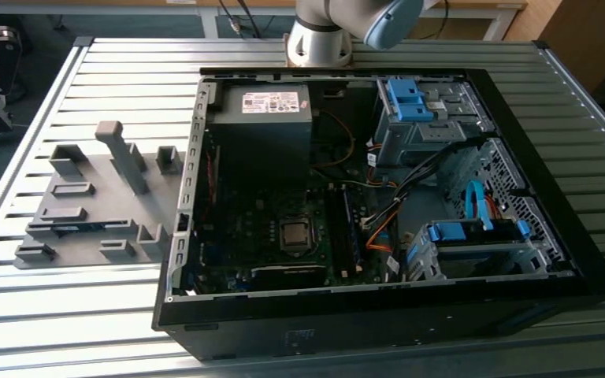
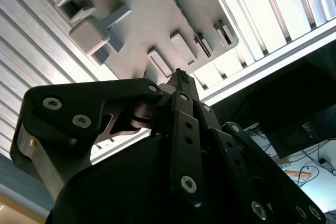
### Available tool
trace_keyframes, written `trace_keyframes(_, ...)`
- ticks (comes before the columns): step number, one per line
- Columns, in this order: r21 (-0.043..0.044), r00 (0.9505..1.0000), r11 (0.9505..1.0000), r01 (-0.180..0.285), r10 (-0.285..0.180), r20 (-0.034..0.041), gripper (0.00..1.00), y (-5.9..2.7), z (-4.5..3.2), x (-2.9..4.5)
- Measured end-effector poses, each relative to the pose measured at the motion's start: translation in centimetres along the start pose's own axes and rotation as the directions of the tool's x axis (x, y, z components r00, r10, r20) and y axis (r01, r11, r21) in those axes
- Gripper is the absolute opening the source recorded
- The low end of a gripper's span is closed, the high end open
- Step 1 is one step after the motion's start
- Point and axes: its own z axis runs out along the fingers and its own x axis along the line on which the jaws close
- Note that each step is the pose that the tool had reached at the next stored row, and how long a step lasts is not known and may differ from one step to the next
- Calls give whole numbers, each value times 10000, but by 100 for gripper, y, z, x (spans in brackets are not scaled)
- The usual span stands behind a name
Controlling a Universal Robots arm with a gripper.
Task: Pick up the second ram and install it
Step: 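Pick up the second ram and move it above second insertion slot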
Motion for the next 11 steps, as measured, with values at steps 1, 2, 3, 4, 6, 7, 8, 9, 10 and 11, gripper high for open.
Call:
trace_keyframes(1, -1, 10000, 10000, 13, -13, 0, 11, 0, 0, 0)
trace_keyframes(2, -1, 10000, 10000, 27, -27, 0, 11, 0, 0, 0)
trace_keyframes(3, -1, 10000, 10000, 40, -40, -1, 11, 0, 0, 0)
trace_keyframes(4, -1, 10000, 10000, 54, -54, -1, 11, 0, 0, 0)
trace_keyframes(6, -2, 10000, 10000, 84, -84, -2, 11, 0, 0, 0)
trace_keyframes(7, -3, 9999, 9999, 118, -118, -4, 11, 0, 0, 0)
trace_keyframes(8, -3, 9999, 9999, 161, -161, -5, 11, 0, 0, 0)
trace_keyframes(9, -4, 9998, 9998, 209, -209, -6, 11, 0, 0, 1)
trace_keyframes(10, -6, 9997, 9997, 257, -257, -8, 11, 0, 0, 1)
trace_keyframes(11, -7, 9995, 9995, 306, -306, -8, 11, 0, 1, 0)
